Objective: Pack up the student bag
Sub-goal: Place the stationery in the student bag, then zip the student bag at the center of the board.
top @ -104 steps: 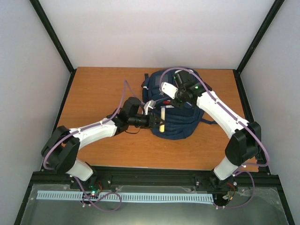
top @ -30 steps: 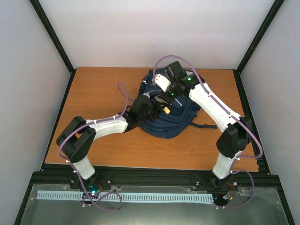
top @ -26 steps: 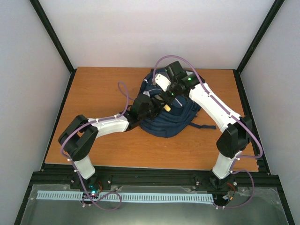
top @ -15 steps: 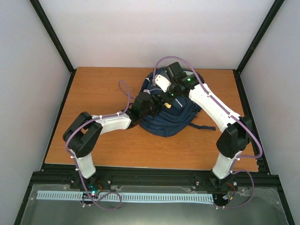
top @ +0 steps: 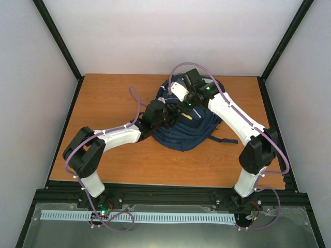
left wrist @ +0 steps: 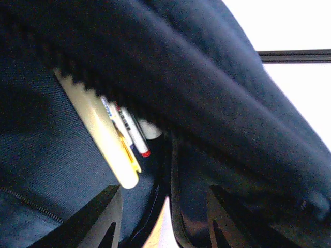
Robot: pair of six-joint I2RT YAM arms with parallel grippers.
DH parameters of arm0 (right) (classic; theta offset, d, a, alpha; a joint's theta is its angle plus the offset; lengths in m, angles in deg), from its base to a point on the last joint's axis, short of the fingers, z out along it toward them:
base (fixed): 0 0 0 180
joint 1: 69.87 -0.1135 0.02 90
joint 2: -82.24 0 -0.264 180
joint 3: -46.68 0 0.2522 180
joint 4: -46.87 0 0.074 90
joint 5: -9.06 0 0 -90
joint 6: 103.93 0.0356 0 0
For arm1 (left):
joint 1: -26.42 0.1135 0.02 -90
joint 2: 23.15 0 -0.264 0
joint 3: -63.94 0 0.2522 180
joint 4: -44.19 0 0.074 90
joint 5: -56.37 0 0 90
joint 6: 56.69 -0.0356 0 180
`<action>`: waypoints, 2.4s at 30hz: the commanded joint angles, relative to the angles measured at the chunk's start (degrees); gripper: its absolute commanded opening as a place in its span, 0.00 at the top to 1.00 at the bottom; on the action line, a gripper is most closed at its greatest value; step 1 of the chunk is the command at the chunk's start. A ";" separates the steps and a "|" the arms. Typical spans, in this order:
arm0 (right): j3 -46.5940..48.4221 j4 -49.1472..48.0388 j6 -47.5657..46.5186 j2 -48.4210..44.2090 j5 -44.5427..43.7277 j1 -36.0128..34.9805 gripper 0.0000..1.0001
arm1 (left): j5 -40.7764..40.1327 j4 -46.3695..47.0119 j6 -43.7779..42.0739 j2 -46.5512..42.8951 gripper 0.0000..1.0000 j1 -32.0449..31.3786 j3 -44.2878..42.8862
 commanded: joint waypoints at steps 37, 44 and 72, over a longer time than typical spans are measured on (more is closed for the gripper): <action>-29.38 -3.05 -15.19 -20.35 4.43 -0.71 0.97 | 7.63 -34.93 -52.54 -22.80 0.35 6.25 9.40; -31.58 -6.11 -13.40 -19.71 15.10 -0.71 0.42 | 9.89 -24.62 -57.07 -22.78 0.34 6.25 13.47; -39.61 -23.08 0.90 -19.06 19.48 6.30 0.53 | 5.78 -43.15 -89.93 -8.54 0.39 6.25 -5.11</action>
